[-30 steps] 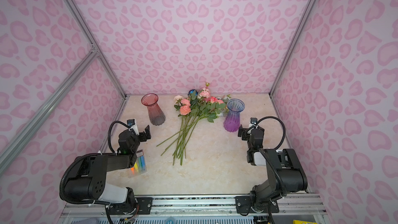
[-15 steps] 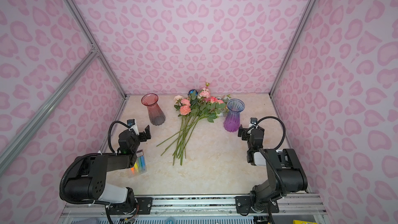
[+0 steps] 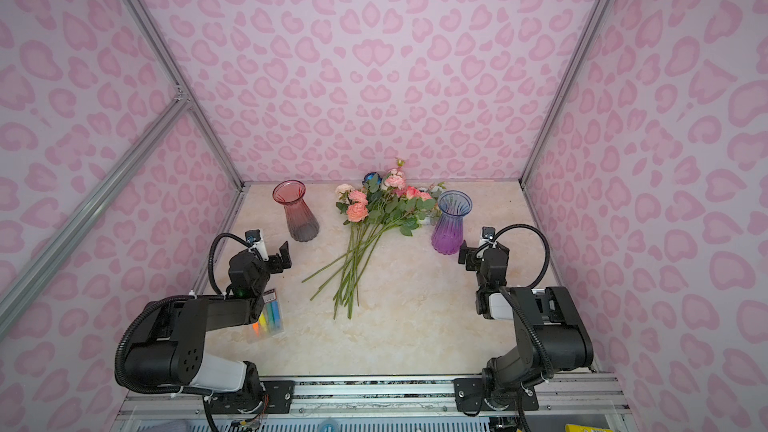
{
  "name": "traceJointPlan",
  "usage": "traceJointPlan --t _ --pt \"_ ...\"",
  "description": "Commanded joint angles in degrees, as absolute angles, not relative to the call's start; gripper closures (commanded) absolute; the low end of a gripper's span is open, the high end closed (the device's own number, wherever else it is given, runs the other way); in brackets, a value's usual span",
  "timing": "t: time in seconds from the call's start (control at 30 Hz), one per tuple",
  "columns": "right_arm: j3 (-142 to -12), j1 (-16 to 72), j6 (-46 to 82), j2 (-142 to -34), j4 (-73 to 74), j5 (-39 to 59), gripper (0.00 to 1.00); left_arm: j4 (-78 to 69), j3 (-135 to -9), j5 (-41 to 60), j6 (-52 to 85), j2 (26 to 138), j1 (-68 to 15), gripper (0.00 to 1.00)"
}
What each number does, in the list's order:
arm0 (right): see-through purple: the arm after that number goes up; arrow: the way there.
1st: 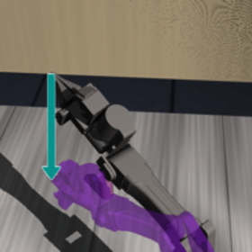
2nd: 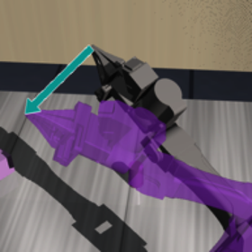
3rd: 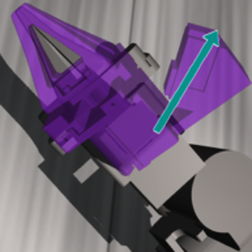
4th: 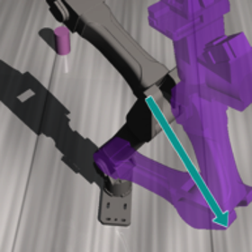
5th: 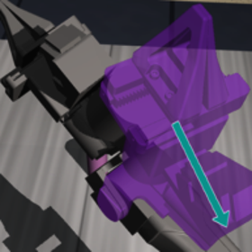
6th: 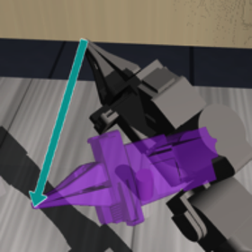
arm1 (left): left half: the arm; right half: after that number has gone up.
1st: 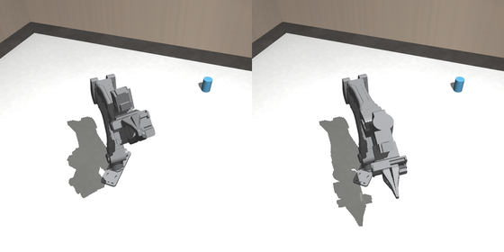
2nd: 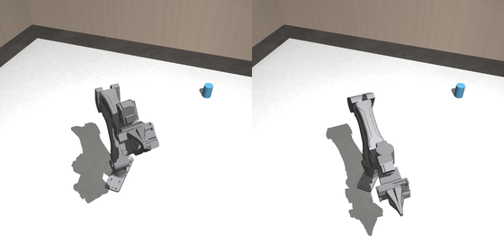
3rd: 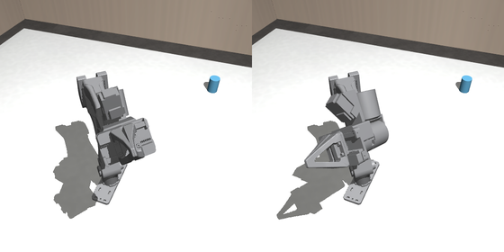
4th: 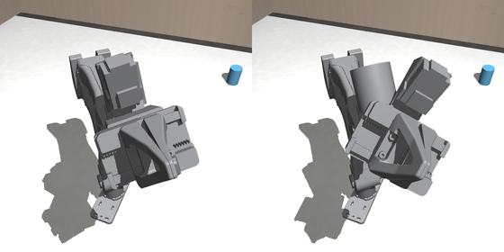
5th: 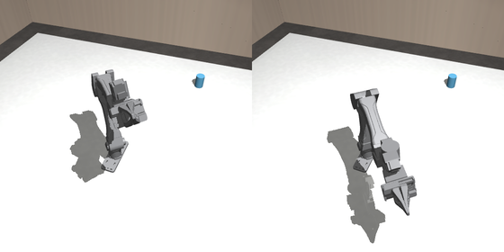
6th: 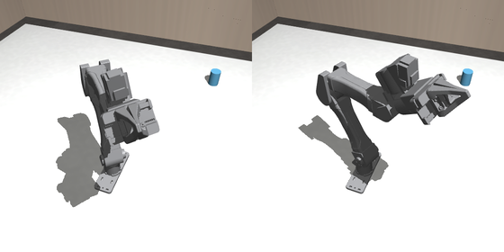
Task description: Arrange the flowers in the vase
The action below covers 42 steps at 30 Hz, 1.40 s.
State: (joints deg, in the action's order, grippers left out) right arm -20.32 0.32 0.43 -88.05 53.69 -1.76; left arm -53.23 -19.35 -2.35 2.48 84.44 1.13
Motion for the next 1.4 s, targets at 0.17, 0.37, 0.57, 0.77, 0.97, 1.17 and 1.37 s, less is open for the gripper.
traceJointPlan --t 0.17,0.37,0.57,0.77,0.97,1.17,1.37 --pt "-20.5 0.2 0.8 -88.2 53.5 -2.8 0.0 -54.8 -19.4 -2.0 2.3 84.3 1.2 0.02" --pt "-23.4 3.3 0.1 -85.1 47.4 -12.1 0.0 -39.1 -26.3 0.3 0.9 80.5 1.2 0.02" --pt "-32.5 7.9 -0.7 -77.0 28.6 -19.6 0.0 -25.6 -33.2 2.4 2.8 71.2 0.5 0.02" --pt "-41.7 15.4 1.1 -66.9 9.6 -27.0 0.0 -20.0 -35.7 5.9 7.1 60.7 -0.9 0.02" --pt "-47.4 16.7 8.4 -54.9 -3.8 -28.6 0.0 -13.6 -37.2 6.0 10.9 49.4 -1.7 0.02" --pt "-49.5 7.0 12.7 -56.2 -5.4 -22.7 0.0 -12.1 -39.8 6.0 20.8 53.2 -1.8 0.02" --pt "-58.6 5.3 12.4 -62.2 -16.6 -18.0 0.0 -8.3 -40.9 5.2 22.1 53.9 -2.2 0.02"
